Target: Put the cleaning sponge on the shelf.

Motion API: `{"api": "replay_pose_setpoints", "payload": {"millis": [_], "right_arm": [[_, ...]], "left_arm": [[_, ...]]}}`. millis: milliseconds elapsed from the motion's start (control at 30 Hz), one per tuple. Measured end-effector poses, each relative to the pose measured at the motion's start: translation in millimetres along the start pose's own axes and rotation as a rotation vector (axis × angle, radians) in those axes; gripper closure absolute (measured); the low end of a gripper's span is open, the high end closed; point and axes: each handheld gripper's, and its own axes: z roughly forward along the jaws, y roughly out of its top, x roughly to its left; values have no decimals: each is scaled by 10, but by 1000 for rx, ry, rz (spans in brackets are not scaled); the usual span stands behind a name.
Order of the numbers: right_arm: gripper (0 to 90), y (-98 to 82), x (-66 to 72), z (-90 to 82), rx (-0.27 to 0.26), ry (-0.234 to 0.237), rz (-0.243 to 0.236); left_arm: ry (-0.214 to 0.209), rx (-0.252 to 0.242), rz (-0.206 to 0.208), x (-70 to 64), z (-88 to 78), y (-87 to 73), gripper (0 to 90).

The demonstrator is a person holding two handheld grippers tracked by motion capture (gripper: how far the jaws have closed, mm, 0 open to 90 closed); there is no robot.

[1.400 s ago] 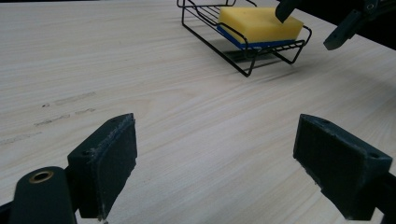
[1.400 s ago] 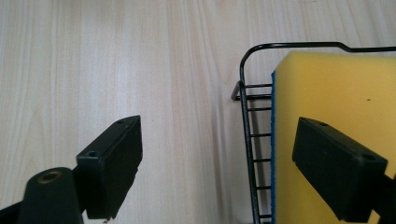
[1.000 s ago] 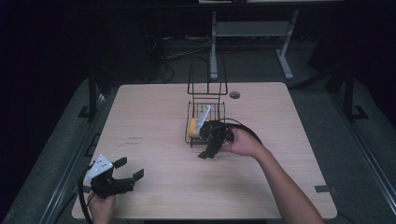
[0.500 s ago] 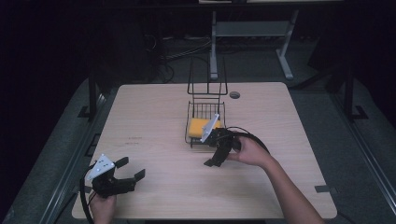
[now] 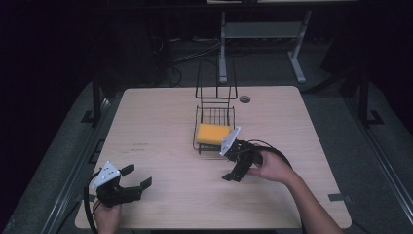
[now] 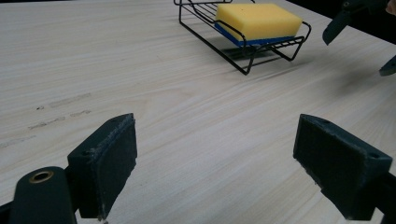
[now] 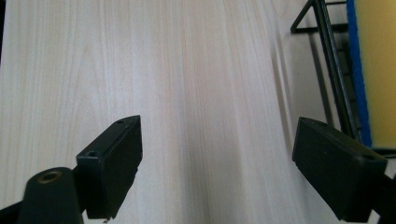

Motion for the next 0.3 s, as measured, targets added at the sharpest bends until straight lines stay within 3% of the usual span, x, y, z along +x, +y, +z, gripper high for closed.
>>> {"api": "replay_pose_setpoints", "payload": {"millis": [300], "right_arm": [[157,-191,103,-36,1,-3,29]], "left_arm": [[0,-2,-2,-7,7,3,128]]}}
